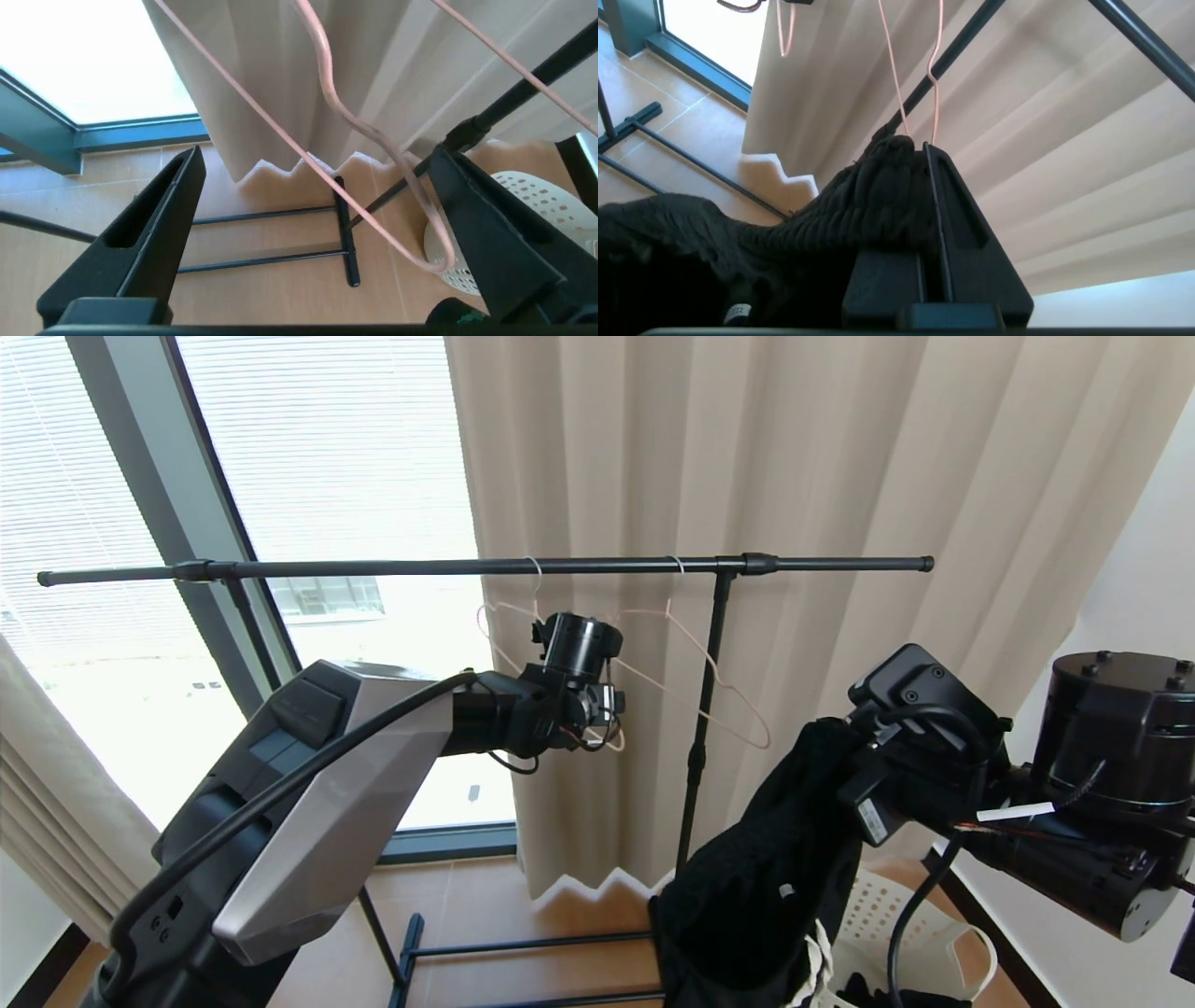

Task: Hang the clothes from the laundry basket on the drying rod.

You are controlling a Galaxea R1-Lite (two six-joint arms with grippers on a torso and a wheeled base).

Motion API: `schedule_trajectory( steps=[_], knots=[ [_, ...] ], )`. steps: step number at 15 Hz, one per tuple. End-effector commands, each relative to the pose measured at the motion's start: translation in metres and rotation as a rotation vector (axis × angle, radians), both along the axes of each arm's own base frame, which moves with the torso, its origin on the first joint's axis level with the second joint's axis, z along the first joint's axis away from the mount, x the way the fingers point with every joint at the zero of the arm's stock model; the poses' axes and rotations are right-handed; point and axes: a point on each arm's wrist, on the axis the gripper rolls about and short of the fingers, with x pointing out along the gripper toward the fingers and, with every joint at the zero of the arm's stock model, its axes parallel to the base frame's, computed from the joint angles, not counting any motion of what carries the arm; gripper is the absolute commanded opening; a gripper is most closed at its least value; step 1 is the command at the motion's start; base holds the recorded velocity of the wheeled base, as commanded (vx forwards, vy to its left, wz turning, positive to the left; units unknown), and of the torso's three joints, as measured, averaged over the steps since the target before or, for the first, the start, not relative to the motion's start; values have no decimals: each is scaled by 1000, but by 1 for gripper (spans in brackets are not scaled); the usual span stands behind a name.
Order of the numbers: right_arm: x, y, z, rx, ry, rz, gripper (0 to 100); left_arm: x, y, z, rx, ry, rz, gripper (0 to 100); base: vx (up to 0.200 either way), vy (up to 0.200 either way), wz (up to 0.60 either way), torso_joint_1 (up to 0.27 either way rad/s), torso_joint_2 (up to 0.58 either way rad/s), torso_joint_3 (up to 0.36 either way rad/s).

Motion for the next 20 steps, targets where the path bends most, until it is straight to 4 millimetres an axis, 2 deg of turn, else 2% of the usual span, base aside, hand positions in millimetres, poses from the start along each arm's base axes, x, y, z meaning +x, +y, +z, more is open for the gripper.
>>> schedule_trajectory(
  steps=[1, 6, 8, 11, 14, 18, 20],
  knots=[
    [1, 1, -2, -6, 8, 1, 0, 1, 4, 4, 3, -10, 28, 100, 0, 0, 0, 0, 0, 0],
    [2, 1, -1, -3, 4, 1, 0, -1, 16, 5, 0, 8, 69, 100, 0, 0, 0, 0, 0, 0],
    [2, 1, -1, -3, 4, 1, 0, -13, 25, 8, 29, 31, 92, 100, 0, 0, 0, 0, 0, 0],
    [2, 1, -1, -3, 4, 1, 0, -19, 38, 14, 36, 37, 140, 100, 0, 0, 0, 0, 0, 0],
    [2, 1, -1, -3, 4, 1, 0, -11, 42, 21, 17, 9, 155, 100, 0, 0, 0, 0, 0, 0],
    [2, 1, -2, -4, 6, 1, 0, 14, 32, 9, 15, -34, 147, 100, 0, 0, 0, 0, 0, 0],
    [2, 1, -2, -4, 6, 1, 0, 18, 32, -2, 64, -24, 129, 100, 0, 0, 0, 0, 0, 0]
  ],
)
